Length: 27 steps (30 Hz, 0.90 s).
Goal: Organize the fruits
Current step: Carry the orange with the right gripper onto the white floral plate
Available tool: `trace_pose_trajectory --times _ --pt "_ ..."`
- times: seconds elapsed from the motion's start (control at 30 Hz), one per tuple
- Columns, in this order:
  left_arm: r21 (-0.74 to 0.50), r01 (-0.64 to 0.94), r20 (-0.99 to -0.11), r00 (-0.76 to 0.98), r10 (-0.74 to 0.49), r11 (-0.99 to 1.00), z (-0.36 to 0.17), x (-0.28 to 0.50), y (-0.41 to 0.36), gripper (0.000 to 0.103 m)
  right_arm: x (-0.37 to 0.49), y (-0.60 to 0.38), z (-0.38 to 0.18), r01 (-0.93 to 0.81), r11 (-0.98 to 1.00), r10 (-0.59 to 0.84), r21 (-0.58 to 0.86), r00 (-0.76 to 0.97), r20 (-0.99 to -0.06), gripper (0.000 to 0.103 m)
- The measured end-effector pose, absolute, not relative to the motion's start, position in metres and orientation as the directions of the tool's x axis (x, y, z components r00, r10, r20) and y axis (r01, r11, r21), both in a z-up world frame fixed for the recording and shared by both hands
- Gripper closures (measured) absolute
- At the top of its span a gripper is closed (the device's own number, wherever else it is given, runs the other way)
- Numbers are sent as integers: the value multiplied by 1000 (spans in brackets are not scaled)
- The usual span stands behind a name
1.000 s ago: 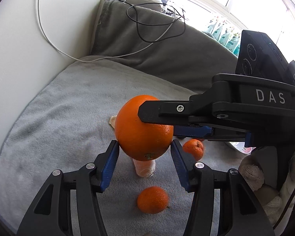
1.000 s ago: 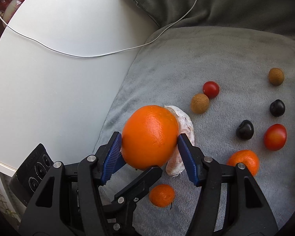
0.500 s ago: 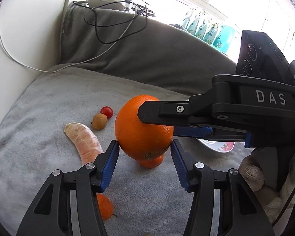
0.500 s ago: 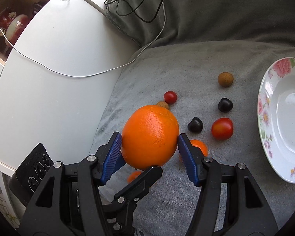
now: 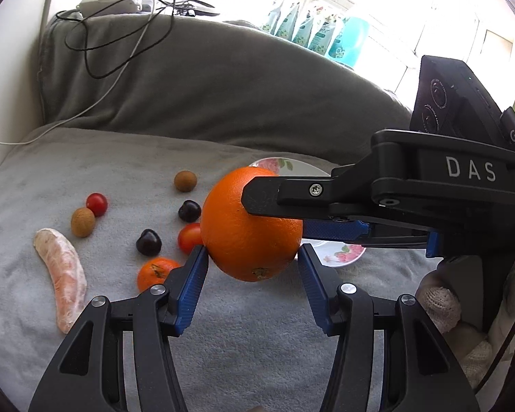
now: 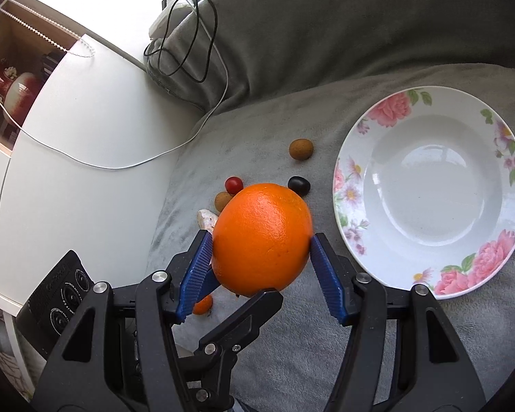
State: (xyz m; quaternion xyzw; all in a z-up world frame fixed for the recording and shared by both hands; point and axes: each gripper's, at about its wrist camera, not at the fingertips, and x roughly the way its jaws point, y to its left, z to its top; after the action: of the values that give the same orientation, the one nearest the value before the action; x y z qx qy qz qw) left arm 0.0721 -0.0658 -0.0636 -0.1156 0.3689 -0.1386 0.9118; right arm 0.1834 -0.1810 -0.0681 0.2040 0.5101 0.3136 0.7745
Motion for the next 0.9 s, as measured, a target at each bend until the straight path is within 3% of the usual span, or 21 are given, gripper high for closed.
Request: trace_pose_trajectory --times 0.7,0.9 --pt "-310 262 -666 626 -405 914 -73 105 -123 50 192 -246 -87 -136 724 676 676 331 -658 41" --pt "-313 282 -661 621 -422 907 -71 99 -124 50 190 -263 -67 -146 746 638 650 438 -633 41"
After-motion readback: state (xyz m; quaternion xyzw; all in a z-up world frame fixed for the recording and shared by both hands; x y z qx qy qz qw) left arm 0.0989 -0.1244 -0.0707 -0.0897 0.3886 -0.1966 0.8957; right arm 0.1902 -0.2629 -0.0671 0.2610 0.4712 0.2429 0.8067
